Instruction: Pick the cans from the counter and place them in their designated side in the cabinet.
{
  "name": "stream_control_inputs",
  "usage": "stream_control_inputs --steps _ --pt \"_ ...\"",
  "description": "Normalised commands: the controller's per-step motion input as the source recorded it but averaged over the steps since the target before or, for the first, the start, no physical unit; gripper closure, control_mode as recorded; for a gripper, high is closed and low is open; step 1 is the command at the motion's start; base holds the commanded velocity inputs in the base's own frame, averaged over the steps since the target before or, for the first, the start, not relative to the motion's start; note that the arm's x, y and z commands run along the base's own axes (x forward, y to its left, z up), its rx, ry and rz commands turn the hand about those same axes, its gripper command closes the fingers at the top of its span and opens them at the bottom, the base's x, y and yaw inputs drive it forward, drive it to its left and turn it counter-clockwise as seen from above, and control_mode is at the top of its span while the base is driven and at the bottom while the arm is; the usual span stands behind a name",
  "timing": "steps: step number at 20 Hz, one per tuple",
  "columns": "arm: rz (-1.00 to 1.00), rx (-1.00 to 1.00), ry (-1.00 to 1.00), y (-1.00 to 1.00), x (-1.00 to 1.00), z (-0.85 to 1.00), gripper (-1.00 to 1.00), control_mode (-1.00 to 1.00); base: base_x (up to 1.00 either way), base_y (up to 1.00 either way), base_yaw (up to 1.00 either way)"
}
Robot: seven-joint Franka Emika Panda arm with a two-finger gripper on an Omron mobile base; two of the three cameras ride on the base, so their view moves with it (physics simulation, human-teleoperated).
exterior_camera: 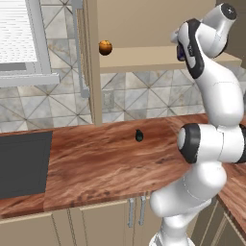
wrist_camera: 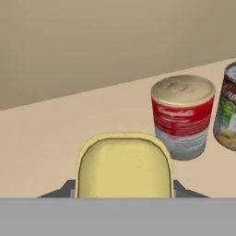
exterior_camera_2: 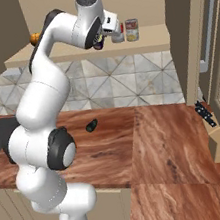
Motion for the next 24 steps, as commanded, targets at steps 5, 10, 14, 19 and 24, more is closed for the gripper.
stream_control_inputs --steps 5,10,14,19,24 --pt "0.00 0.00 0.01 -0.02 0.39 -0.13 1.00 -1.00 0.00 0.00 0.00" --pt "0.01 -0.01 0.01 -0.01 0.33 -0.17 1.00 -1.00 0.00 0.00 0.00" --pt "0.01 -0.01 0.01 -0.03 0.30 -0.22 1.00 -1.00 0.00 0.00 0.00" --pt "0.01 -0.01 0.01 0.00 0.24 -0.24 -1.00 -1.00 0.00 0.00 0.00" --pt "0.03 -0.02 0.00 -0.04 0.17 -0.19 -1.00 -1.00 0.00 0.00 0.00"
